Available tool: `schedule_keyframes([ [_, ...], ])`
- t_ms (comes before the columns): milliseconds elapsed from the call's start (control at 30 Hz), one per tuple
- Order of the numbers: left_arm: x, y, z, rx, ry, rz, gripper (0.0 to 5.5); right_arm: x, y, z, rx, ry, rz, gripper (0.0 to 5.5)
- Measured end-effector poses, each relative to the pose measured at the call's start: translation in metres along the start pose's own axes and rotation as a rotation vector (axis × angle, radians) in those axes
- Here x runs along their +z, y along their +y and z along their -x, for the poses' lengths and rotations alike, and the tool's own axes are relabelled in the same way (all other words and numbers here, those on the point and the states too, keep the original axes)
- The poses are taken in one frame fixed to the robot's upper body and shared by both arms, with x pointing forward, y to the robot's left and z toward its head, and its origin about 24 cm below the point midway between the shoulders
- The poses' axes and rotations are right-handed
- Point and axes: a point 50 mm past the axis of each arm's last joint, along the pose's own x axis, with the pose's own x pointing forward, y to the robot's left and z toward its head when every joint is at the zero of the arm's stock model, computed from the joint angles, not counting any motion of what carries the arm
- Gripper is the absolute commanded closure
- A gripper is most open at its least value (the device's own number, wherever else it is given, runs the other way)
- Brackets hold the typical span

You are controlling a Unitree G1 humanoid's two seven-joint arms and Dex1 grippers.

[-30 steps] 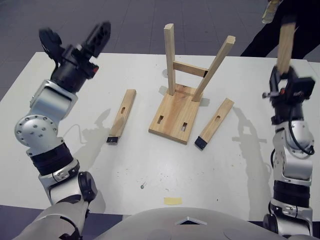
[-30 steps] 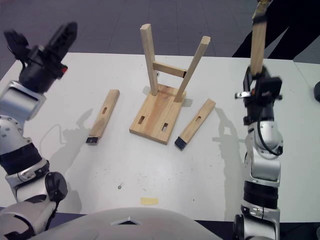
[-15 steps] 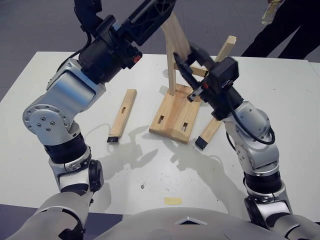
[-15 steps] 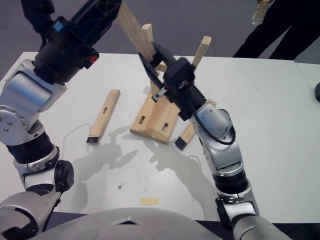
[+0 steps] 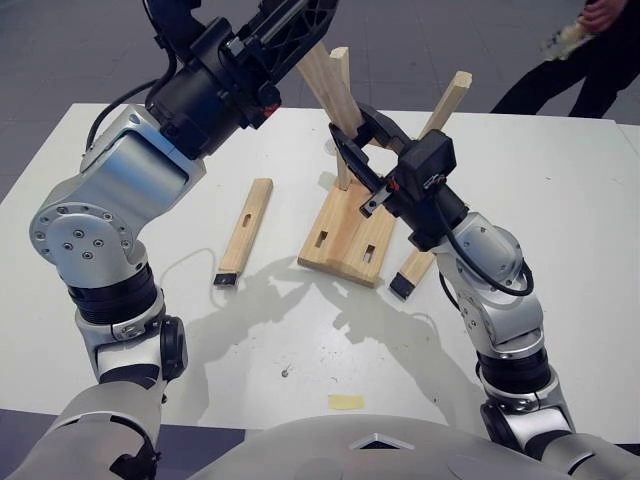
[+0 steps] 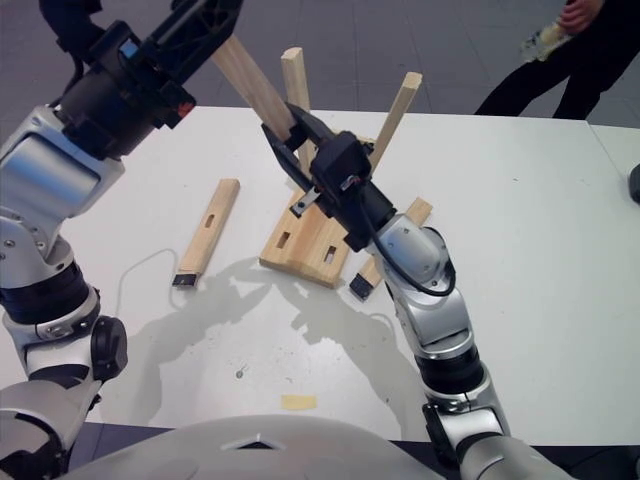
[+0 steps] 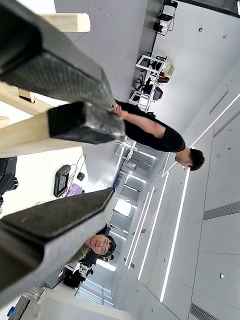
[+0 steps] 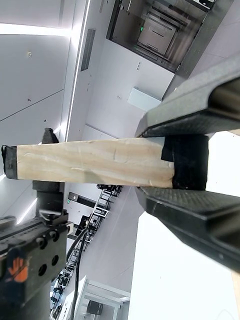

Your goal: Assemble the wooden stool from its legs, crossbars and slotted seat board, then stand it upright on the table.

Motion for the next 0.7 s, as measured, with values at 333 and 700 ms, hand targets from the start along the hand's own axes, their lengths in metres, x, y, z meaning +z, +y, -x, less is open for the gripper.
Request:
schedule_keyframes([
  [333,-0.001,-0.002,-0.001,-0.021,0.002,-0.005,4.79,0.0,0.001,0.0,-0.005,-0.008,-0.013,4.22],
  [700,0.015,0.011,0.006,0.082,-0.025,-0.255,5.08,-0.006,0.001,0.002,-0.031,0.023,-0.008,2.88],
])
